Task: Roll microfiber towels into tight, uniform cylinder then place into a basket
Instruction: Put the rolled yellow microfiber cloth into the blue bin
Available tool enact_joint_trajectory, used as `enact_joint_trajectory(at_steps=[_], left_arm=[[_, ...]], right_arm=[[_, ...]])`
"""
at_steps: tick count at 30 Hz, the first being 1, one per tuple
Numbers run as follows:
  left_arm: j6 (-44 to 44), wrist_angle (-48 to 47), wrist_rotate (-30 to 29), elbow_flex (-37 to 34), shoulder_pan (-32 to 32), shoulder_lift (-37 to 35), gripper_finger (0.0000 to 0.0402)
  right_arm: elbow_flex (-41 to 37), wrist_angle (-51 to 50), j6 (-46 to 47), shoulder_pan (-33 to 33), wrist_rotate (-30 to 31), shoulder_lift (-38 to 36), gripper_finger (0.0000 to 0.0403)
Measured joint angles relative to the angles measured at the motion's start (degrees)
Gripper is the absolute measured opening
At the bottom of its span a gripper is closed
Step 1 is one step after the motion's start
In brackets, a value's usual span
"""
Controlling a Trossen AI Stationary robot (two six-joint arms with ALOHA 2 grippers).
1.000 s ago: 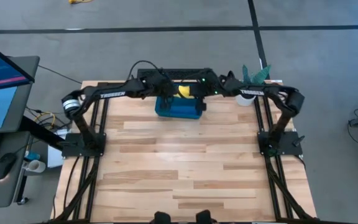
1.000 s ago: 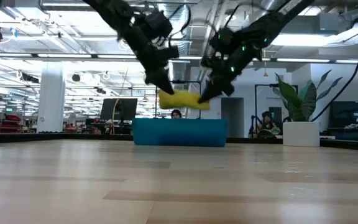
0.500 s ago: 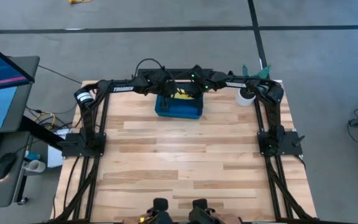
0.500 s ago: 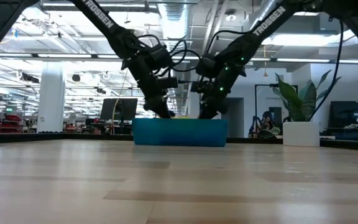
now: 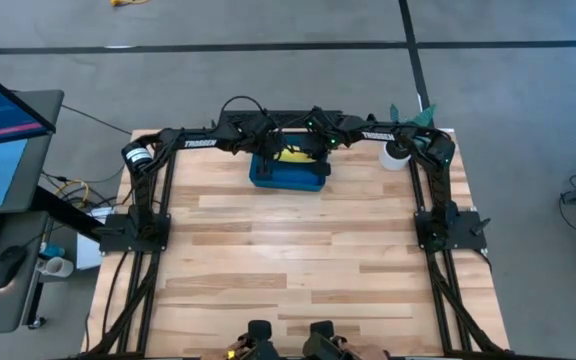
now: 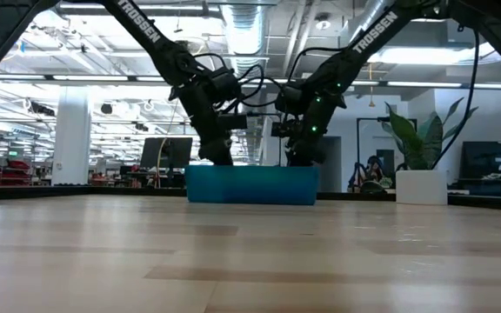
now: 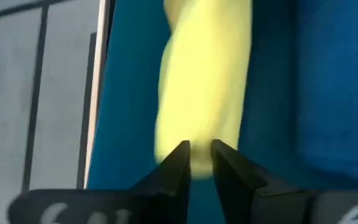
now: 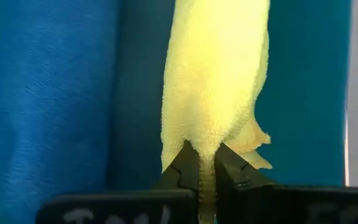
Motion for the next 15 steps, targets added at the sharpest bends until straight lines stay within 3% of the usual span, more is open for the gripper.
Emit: enact_joint_trajectory(at_steps=[8,15], left_arm=[[-2.0,-0.8,-5.5,1.4,-1.4,0.0,0.0135],[-1.9,-3.5,-4.5,5.5,-2.7,-1.6,0.0146]], right_arm=[[0.0,-0.5,0.0,-0.2,-0.2,0.1,0.0035],[0.0,-1.8,0.0,0.3,-0.4,0.1,0.0052]])
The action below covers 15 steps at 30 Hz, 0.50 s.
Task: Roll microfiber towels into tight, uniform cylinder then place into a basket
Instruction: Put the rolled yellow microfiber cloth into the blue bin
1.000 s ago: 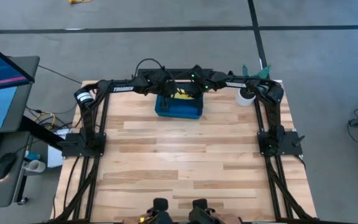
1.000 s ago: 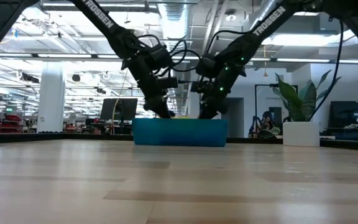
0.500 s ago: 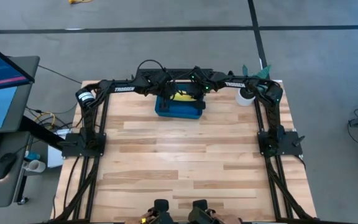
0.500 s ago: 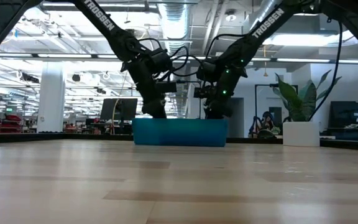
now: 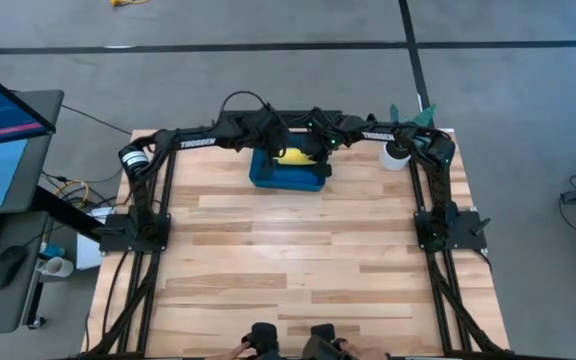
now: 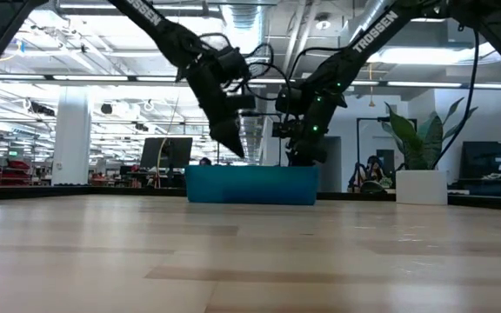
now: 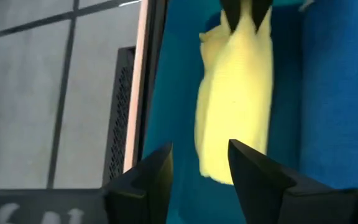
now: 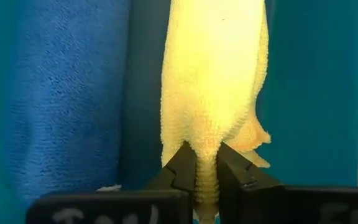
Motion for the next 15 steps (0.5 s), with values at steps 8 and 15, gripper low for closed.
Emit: enact_joint_trajectory(at_steps=[8,15], left_arm=[[-2.0,-7.6,-0.5,0.9,-0.2,-7.3,0.0132],[-6.6,-14.5,-0.3,0.9,-1.3,-14.1,0.0128]], right_arm=[[0.1,0.2,0.0,1.6,4.4,0.0,0.0098],[0.1,-1.0,-1.1,3.2,12.5,-0.3,0.0201]])
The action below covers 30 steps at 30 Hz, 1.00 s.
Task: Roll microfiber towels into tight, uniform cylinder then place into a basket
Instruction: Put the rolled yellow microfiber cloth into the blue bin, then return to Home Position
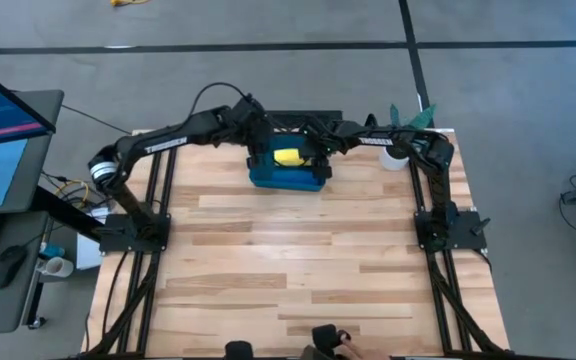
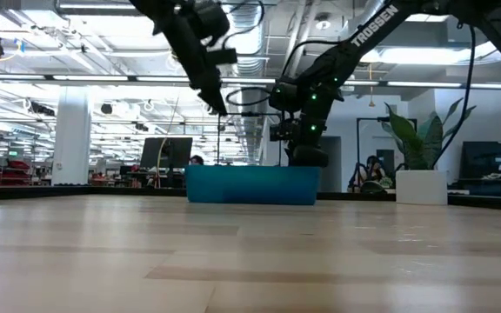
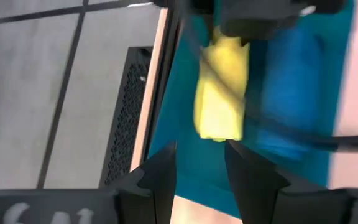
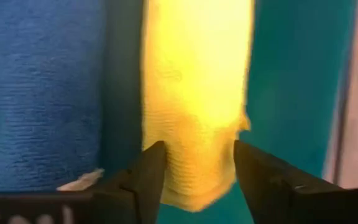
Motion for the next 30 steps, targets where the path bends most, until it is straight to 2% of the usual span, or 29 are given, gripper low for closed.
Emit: enact_joint_trajectory(at_steps=[5,9,13,15,19,23,30], left_arm=[[-2.5,-1.6,0.3,-0.6,-1.3,-4.0,0.0128],[-5.6,-2.7,0.3,-2.0,-2.5,-7.0,0.0127],[-9.7,-2.3,1.5,-6.6,-3.9,-11.0,0.0127],[-11.8,-0.7,1.7,-10.1,-5.0,-13.5,0.0127],[-16.2,6.4,1.8,-19.1,-8.4,-18.9,0.0127],[-21.2,12.3,1.8,-28.5,-12.8,-24.3,0.0127],[-29.0,16.7,-0.6,-38.8,-20.8,-34.3,0.0127]], right_arm=[[0.0,-1.6,1.4,0.1,1.7,-1.7,0.0239],[0.0,-4.0,3.1,-0.4,0.8,-5.5,0.0244],[0.0,-7.2,6.3,-0.8,-0.1,-10.7,0.0244],[0.0,-8.8,8.2,-1.3,-3.0,-13.5,0.0244],[-0.6,-10.7,12.3,-1.9,-12.6,-19.1,0.0244],[-6.0,-10.0,14.2,-1.2,-18.4,-25.2,0.0244],[-20.6,-0.6,21.0,1.9,-19.0,-35.7,0.0244]])
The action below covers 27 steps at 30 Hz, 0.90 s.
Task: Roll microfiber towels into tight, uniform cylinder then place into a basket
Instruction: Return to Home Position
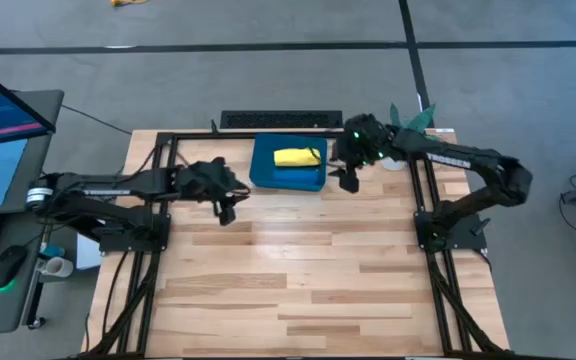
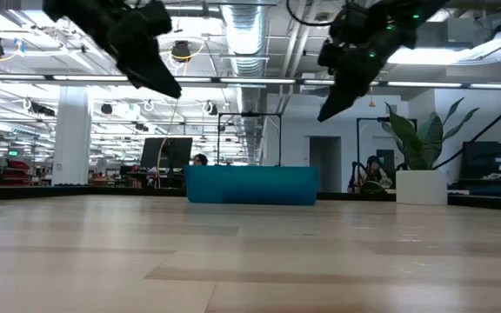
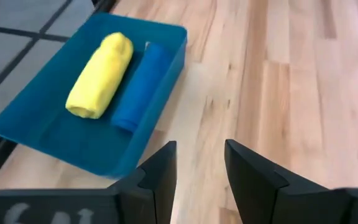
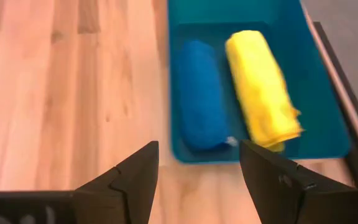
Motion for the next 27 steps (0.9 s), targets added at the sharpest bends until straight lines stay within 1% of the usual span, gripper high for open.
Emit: enact_joint_trajectory(at_steps=[3,8,10,12,14,16,18,24,27], left_arm=[[-3.5,0.1,-1.6,-2.1,-2.8,-4.5,0.0126],[-5.2,2.2,-2.5,-7.2,-9.0,-12.2,0.0112],[-4.8,4.8,-2.6,-10.1,-11.6,-15.6,0.0105],[-3.4,9.0,-2.7,-13.9,-13.6,-18.8,0.0098],[-2.9,14.0,-3.2,-18.0,-14.9,-21.9,0.0091],[-2.8,18.1,-3.8,-21.9,-15.6,-25.4,0.0085],[-2.8,19.8,-4.1,-25.2,-15.9,-28.8,0.0079],[-3.5,19.3,-4.5,-31.5,-16.0,-40.0,0.0058],[-0.7,18.9,-4.5,-33.7,-16.0,-46.0,0.0047]], right_arm=[[-5.8,5.1,3.9,1.6,0.0,-3.9,0.0244],[-12.7,11.4,9.5,4.7,0.0,-9.5,0.0244],[-14.9,14.7,11.2,6.3,0.0,-11.5,0.0244],[-16.6,19.2,12.4,8.0,0.0,-13.4,0.0244],[-17.8,21.3,12.9,9.9,0.0,-15.3,0.0244],[-18.1,21.8,13.1,11.5,0.0,-17.4,0.0244],[-18.1,22.1,13.1,12.9,0.0,-19.6,0.0244],[-18.1,20.5,12.7,13.5,0.2,-27.2,0.0244],[-18.1,17.2,11.2,13.5,0.2,-31.0,0.0244]])
